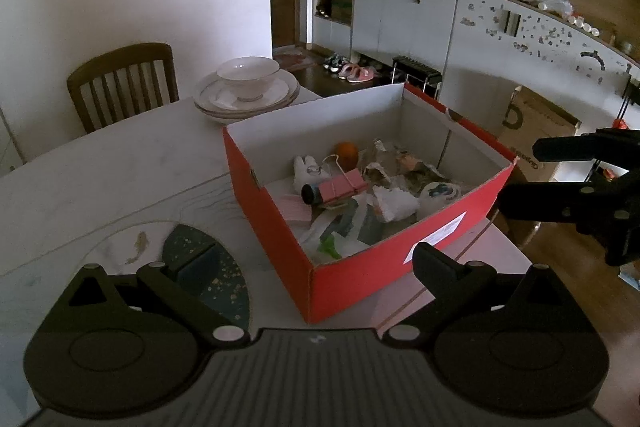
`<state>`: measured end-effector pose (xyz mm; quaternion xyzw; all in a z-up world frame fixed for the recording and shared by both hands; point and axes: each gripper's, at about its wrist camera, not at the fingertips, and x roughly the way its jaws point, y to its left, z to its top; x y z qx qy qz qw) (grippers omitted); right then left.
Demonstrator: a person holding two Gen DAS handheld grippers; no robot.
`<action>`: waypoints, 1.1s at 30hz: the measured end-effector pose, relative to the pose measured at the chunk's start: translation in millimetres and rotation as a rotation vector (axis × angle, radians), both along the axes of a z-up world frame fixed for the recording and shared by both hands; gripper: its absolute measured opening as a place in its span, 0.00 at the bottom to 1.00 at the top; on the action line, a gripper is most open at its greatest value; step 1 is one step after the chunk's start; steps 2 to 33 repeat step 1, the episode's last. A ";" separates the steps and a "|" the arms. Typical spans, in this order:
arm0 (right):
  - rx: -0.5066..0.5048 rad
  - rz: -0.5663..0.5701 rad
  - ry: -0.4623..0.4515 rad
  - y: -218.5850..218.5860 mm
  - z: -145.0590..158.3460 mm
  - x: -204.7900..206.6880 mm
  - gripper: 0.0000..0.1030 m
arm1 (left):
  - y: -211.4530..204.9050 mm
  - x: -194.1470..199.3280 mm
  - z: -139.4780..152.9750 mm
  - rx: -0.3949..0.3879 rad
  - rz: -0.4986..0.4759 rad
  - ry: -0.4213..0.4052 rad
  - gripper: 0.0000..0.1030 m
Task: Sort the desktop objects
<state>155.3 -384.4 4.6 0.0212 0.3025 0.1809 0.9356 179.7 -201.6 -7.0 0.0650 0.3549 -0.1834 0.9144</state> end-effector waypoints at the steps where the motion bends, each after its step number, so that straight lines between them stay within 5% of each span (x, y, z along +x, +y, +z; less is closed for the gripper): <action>1: 0.001 -0.001 0.001 0.6 -0.1 0.4 0.99 | 0.2 0.0 0.4 -0.003 -0.004 0.001 1.00; 33: 0.001 -0.001 0.001 0.6 -0.1 0.4 0.99 | 0.2 0.0 0.4 -0.003 -0.004 0.001 1.00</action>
